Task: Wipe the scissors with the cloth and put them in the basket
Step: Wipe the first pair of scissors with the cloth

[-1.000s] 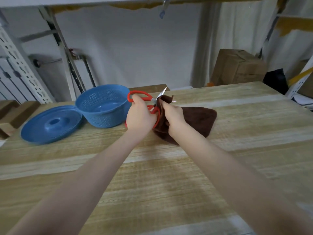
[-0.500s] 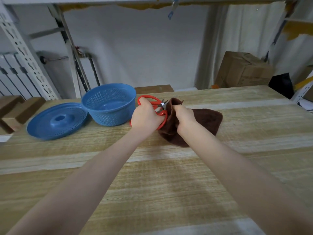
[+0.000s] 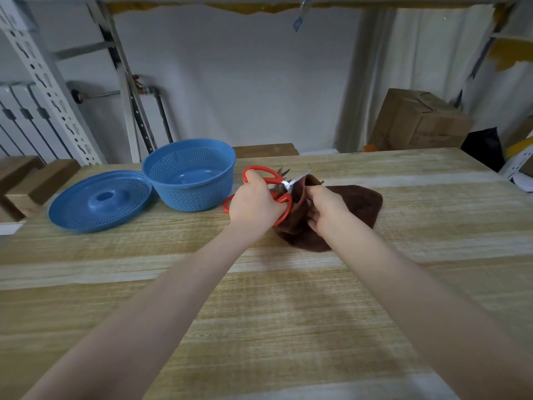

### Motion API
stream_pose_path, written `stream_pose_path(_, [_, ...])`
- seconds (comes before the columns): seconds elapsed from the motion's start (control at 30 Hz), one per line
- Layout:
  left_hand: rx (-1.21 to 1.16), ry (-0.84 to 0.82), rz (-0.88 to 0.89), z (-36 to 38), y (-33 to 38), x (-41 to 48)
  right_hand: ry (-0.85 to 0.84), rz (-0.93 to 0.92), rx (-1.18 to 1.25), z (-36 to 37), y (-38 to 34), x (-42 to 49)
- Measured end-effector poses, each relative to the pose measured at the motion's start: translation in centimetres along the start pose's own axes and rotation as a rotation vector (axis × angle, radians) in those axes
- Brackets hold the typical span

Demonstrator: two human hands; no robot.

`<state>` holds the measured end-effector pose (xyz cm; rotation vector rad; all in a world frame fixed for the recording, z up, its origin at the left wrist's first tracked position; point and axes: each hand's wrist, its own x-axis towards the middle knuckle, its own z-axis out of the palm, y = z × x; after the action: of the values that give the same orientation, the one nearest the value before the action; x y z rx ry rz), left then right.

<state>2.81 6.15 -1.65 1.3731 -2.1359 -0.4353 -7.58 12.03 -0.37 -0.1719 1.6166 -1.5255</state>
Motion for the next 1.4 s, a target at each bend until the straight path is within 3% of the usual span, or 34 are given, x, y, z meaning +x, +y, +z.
stream_pose_path(0.47, [0.000, -0.040, -0.052, -0.5, -0.6, 0.3, -0.067, -0.131, -0.229, -1.3, -0.6, -0.3])
stream_pose_path(0.57, [-0.042, -0.042, -0.109, -1.5, -1.4, 0.9, -0.014, -0.174, -0.224, -2.6, -1.1, -0.4])
stream_pose_path(0.67, [0.027, -0.053, -0.074, -2.0, -2.0, 1.3, 0.144, -0.443, -0.326, -3.6, -1.9, 0.4])
stream_pose_path(0.77, [0.071, -0.023, -0.002, -1.5, -1.4, 1.0, 0.255, -0.786, -0.678, -2.7, -2.7, 0.8])
stream_pose_path(0.83, [0.080, 0.026, 0.017, -1.3, -0.9, 0.8, 0.255, -0.883, -0.959, -1.4, -2.5, 0.6])
stream_pose_path(0.9, [0.082, 0.061, 0.026, -1.4, -0.8, 0.8, 0.207, -0.876, -1.173, -0.4, -1.8, 0.3])
stream_pose_path(1.0, [0.058, 0.095, 0.043, -1.4, -1.0, 0.7, 0.155, -0.896, -1.250, 0.2, -1.3, 0.4])
stream_pose_path(1.17, [0.022, 0.111, 0.096, -1.5, -1.7, 0.8, -0.123, -0.770, -1.100, 0.1, -2.4, 1.0])
stream_pose_path(1.4, [0.043, 0.066, 0.167, -1.7, -1.8, 0.8, -0.283, -0.668, -1.030, -0.5, -3.3, 1.7])
